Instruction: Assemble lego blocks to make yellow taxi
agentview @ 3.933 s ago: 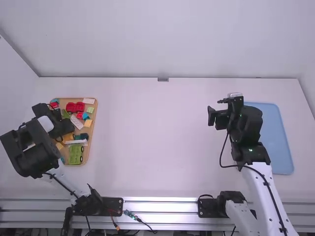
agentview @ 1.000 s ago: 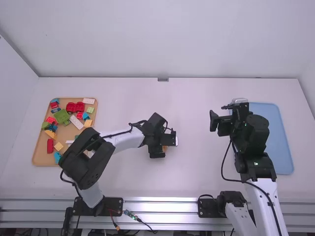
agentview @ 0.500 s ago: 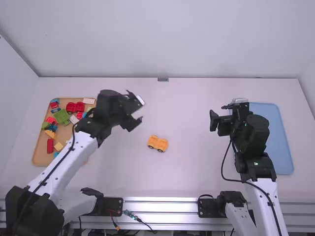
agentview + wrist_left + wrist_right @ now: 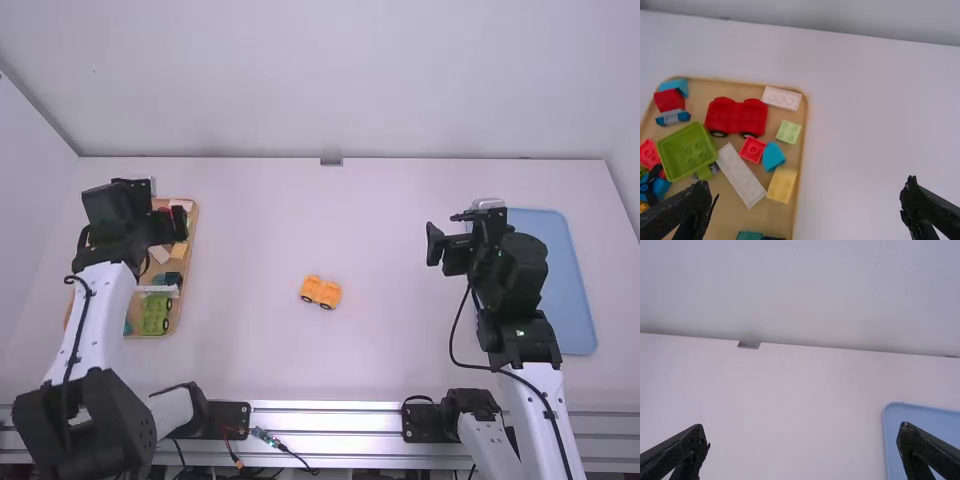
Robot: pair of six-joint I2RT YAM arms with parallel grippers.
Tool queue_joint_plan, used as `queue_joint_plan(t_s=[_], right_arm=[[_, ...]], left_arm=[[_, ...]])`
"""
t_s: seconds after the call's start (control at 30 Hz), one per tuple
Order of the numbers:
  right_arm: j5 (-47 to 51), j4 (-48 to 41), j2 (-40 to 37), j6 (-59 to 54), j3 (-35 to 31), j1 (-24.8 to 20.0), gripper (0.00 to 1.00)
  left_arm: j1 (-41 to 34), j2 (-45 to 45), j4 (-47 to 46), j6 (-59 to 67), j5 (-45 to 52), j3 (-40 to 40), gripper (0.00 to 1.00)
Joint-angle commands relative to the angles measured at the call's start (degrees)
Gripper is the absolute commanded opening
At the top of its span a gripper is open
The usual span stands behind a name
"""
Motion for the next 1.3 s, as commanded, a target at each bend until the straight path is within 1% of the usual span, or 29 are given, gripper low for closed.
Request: queue_joint_plan(t_s=[0.0, 0.03, 0.07, 0.13, 0.23, 0.27, 0.33, 0.47, 0.53, 0.57, 0.6, 0.73, 0.77, 0.8, 0.93, 1.03, 1.07, 1.17, 1.27], right_arm=[[-0.3, 0.1, 0.1, 0.4, 1.8, 0.2, 0.99], [-0.3, 0.0, 0.1, 0.4, 1.8, 0.2, 0.99], [-0.3, 0.0, 0.2, 0.4, 1.8, 0.2, 0.99], [-0.3, 0.1, 0.2, 0.4, 1.8, 0.2, 0.99], [-0.3, 0.2, 0.1, 0.4, 1.8, 0.2, 0.99], [-0.4, 0.2, 0.1, 0.4, 1.8, 0.2, 0.99], [-0.5, 0.1, 0.2, 0.4, 1.8, 0.2, 0.99], [-0.5, 0.7, 1.3, 0.4, 1.8, 0.2, 0.99], [-0.5, 1.1, 1.8, 0.4, 1.8, 0.2, 0.99], [-0.3, 1.7, 2.4, 0.4, 1.8, 0.1, 0.99], [-0.3, 2.5, 2.9, 0.4, 1.8, 0.2, 0.99], [-0.5, 3.7, 4.4, 0.4, 1.8, 0.2, 0.99], [-0.5, 3.9, 5.0, 0.4, 1.8, 0.2, 0.99], [-0.5, 4.1, 5.3, 0.4, 1.8, 0.2, 0.99], [-0.5, 4.1, 5.7, 0.4, 1.8, 0.1, 0.99], [-0.5, 4.1, 5.6, 0.4, 1.8, 0.2, 1.0], [-0.5, 4.0, 5.5, 0.3, 1.8, 0.2, 0.99], [-0.5, 3.7, 4.9, 0.4, 1.8, 0.2, 0.99], [-0.5, 3.6, 4.8, 0.4, 1.8, 0.2, 0.99]], left_arm=[[1.8, 2.9, 0.5, -1.5, 2.3, 0.5, 0.99], [2.4, 4.0, 0.3, -0.8, 2.3, 0.8, 0.99], [3.0, 6.7, -1.7, 0.1, 2.5, 2.0, 0.99], [3.1, 8.9, -4.6, 2.3, 2.9, 3.7, 0.99], [2.8, 16.3, -12.3, 4.5, 0.5, 10.0, 0.99], [2.8, 17.1, -13.0, 4.6, 0.5, 10.7, 0.99], [2.7, 21.9, -17.1, 6.9, 0.7, 15.2, 0.99], [2.7, 27.3, -20.9, 8.8, -2.5, 20.2, 0.99], [2.7, 28.8, -21.3, 8.9, -4.3, 21.3, 0.99], [2.7, 30.1, -21.2, 11.4, -5.5, 21.9, 0.96], [2.7, 31.2, -21.2, 15.1, -5.2, 21.9, 0.87], [2.7, 32.9, -20.9, 16.7, -5.3, 21.9, 0.83], [2.7, 33.3, -20.0, 16.7, -5.3, 21.6, 0.76], [2.7, 33.4, -19.5, 16.7, -5.3, 21.4, 0.73], [2.7, 33.4, -17.0, 16.7, -5.3, 19.9, 0.73], [2.7, 33.4, -14.9, 18.1, -5.3, 18.1, 0.71], [2.7, 33.4, -13.9, 18.7, -5.3, 17.2, 0.69], [2.7, 33.4, -11.8, 18.9, -5.3, 14.7, 0.73], [2.7, 33.4, -8.9, 18.9, -5.3, 12.9, 0.72]])
